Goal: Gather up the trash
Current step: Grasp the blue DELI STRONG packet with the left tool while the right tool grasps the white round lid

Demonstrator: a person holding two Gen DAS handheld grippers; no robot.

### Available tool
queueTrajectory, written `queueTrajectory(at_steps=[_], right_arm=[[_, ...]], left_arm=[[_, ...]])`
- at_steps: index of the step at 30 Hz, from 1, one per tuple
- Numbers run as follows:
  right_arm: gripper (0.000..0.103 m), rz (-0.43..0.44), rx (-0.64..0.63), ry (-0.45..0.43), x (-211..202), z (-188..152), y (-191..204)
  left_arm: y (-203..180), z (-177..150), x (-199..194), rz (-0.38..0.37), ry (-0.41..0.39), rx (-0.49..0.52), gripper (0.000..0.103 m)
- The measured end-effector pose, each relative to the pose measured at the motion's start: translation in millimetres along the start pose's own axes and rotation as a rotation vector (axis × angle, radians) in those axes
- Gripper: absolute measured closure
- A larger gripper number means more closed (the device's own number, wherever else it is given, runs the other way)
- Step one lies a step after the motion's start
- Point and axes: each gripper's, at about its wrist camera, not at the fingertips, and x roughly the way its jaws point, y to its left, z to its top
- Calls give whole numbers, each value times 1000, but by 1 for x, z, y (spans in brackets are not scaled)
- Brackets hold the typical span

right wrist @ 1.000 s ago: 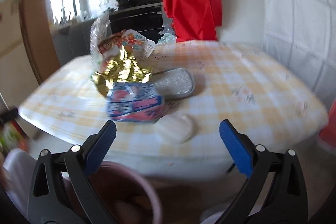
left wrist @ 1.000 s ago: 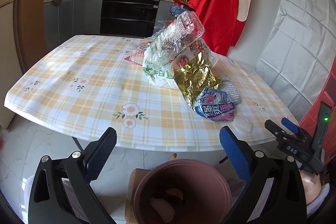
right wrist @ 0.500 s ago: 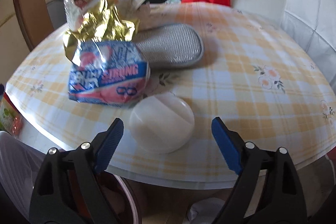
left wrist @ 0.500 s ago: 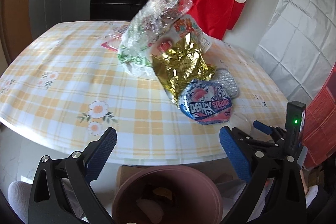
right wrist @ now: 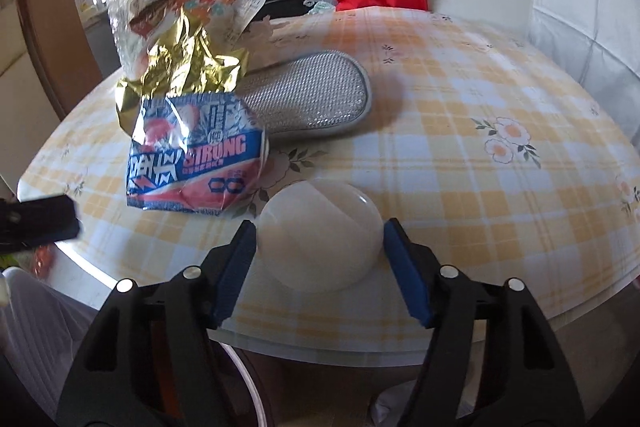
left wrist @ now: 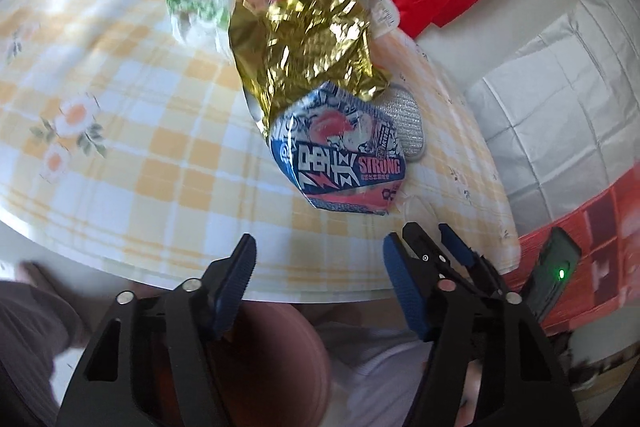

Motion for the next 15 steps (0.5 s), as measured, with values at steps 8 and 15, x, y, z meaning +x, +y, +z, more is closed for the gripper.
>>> queueTrajectory(at_steps=[8, 15], right_arm=[[37, 24, 56, -36, -6, 2, -13], [37, 51, 77, -35, -5, 2, -17]], left_arm=[[23, 11, 39, -157, 78, -325, 61], [21, 16, 53, -180, 40, -391, 65]])
